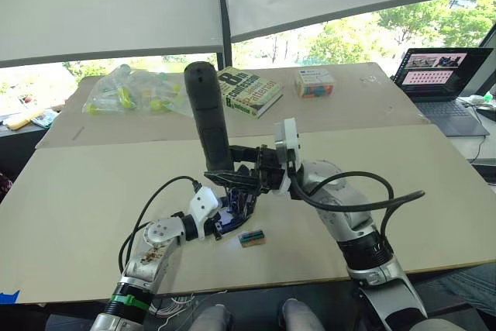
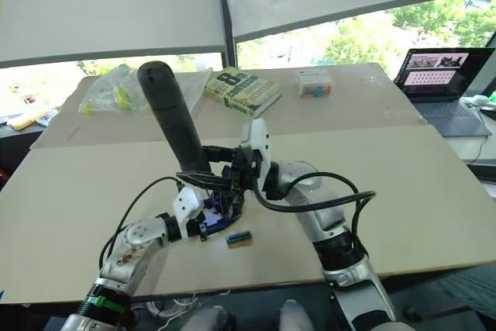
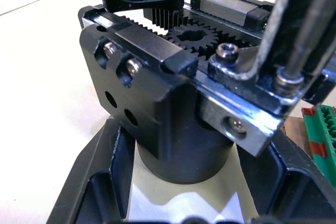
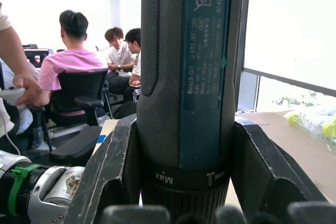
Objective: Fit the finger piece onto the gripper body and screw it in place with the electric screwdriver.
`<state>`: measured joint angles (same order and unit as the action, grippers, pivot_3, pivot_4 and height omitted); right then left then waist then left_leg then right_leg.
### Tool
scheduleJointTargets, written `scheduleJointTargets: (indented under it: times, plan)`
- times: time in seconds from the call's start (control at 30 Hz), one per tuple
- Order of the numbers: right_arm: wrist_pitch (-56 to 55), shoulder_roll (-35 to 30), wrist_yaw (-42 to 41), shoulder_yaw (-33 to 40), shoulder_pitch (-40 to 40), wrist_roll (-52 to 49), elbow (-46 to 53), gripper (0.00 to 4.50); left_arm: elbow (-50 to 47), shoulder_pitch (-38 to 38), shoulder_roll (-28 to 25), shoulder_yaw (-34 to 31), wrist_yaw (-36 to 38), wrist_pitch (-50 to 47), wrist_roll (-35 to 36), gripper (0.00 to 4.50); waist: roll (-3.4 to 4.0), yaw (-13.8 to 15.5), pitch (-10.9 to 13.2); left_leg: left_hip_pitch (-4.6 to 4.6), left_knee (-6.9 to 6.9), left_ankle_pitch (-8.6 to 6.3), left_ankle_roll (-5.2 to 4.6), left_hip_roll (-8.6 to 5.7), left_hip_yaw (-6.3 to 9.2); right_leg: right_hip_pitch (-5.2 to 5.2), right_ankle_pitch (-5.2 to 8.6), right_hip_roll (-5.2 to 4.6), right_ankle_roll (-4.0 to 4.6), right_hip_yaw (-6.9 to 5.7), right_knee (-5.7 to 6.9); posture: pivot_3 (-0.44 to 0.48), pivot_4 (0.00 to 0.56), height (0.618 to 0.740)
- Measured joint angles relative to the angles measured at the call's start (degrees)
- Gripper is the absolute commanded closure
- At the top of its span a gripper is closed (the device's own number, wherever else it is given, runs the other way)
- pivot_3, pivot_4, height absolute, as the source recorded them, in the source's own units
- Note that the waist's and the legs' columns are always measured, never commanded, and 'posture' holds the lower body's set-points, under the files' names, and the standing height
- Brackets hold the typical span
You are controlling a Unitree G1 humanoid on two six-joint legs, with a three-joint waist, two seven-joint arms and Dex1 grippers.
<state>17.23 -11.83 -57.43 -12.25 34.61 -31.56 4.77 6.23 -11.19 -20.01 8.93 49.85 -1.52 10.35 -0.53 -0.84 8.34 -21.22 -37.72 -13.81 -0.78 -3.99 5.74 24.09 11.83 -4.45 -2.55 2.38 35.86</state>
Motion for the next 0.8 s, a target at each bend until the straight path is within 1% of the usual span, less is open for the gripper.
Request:
scheduleJointTargets:
  times: [0.3, 0.5, 0.57, 0.6, 0.63, 0.67, 0.73, 0.8]
  plan:
    - [0.41, 0.46, -3.82, 4.06, 3.22, -5.55, 0.93, 2.55, 2.05, -0.65, 1.16, 0.0, -0.93, 1.93, 0.04, 2.21, 0.0, 0.19, 0.25, -0.1, -0.02, 0.01, 0.0, -0.01, 0.01, 0.06, -0.03, -0.01, 0.05, -0.01, 0.0, 0.0, 0.15, 0.74]
    - [2.84, -0.83, -5.22, 4.51, 3.26, -9.04, 3.64, 2.55, 3.71, -1.48, 1.85, -0.01, -1.15, 2.93, 0.05, 2.21, 0.0, 0.24, 0.25, -0.11, -0.02, 0.01, 0.0, -0.01, 0.01, 0.06, -0.02, -0.02, 0.03, -0.01, -0.01, 0.0, 0.15, 0.74]
    - [4.64, -2.16, -5.81, 5.06, 3.26, -10.72, 4.92, 2.55, 3.91, -1.48, 2.1, -0.1, -1.17, 2.92, 0.23, 1.13, -0.01, 0.27, 0.26, -0.13, -0.02, 0.01, 0.0, -0.01, 0.01, 0.06, -0.02, -0.02, 0.03, -0.01, -0.02, 0.0, 0.15, 0.74]
    - [5.42, -2.92, -5.94, 5.42, 3.26, -11.67, 5.57, 2.55, 4.12, -1.48, 2.23, -0.2, -1.37, 2.86, 0.27, 0.79, -0.02, 0.26, 0.27, -0.15, -0.03, 0.01, 0.0, -0.01, 0.02, 0.08, -0.02, -0.02, 0.02, -0.01, -0.02, 0.0, 0.15, 0.74]
    - [6.9, -3.98, -6.02, 6.34, 3.27, -13.08, 6.58, 2.55, 4.1, -1.47, 2.26, -0.29, -1.41, 2.84, 0.46, 0.29, -0.03, 0.26, 0.29, -0.17, -0.03, 0.01, 0.0, -0.01, 0.02, 0.09, -0.02, -0.02, 0.03, -0.01, -0.02, 0.0, 0.15, 0.74]
    - [7.81, -5.02, -6.01, 7.09, 3.33, -14.4, 7.41, 2.55, 4.05, -1.38, 2.26, -0.42, -1.42, 2.86, 0.6, 0.02, -0.03, 0.2, 0.3, -0.17, -0.03, 0.01, 0.0, 0.0, 0.01, 0.11, -0.02, -0.02, 0.03, -0.01, -0.02, 0.0, 0.15, 0.74]
    - [9.76, -6.64, -5.86, 8.88, 3.54, -16.69, 9.03, 2.55, 3.71, -1.05, 2.2, -0.81, -1.45, 2.93, 0.86, 0.02, -0.03, 0.14, 0.32, -0.2, -0.02, 0.0, 0.0, 0.02, 0.02, 0.13, -0.02, -0.02, 0.03, -0.01, -0.02, 0.0, 0.15, 0.74]
    - [13.09, -9.7, -5.46, 10.62, 4.7, -19.83, 10.73, 2.55, 2.63, -0.08, 1.74, -1.29, -1.44, 2.95, 1.38, 0.02, -0.03, -0.02, 0.46, -0.28, -0.02, 0.0, 0.0, 0.04, 0.02, 0.2, -0.02, -0.02, 0.03, -0.01, -0.03, 0.0, 0.15, 0.74]
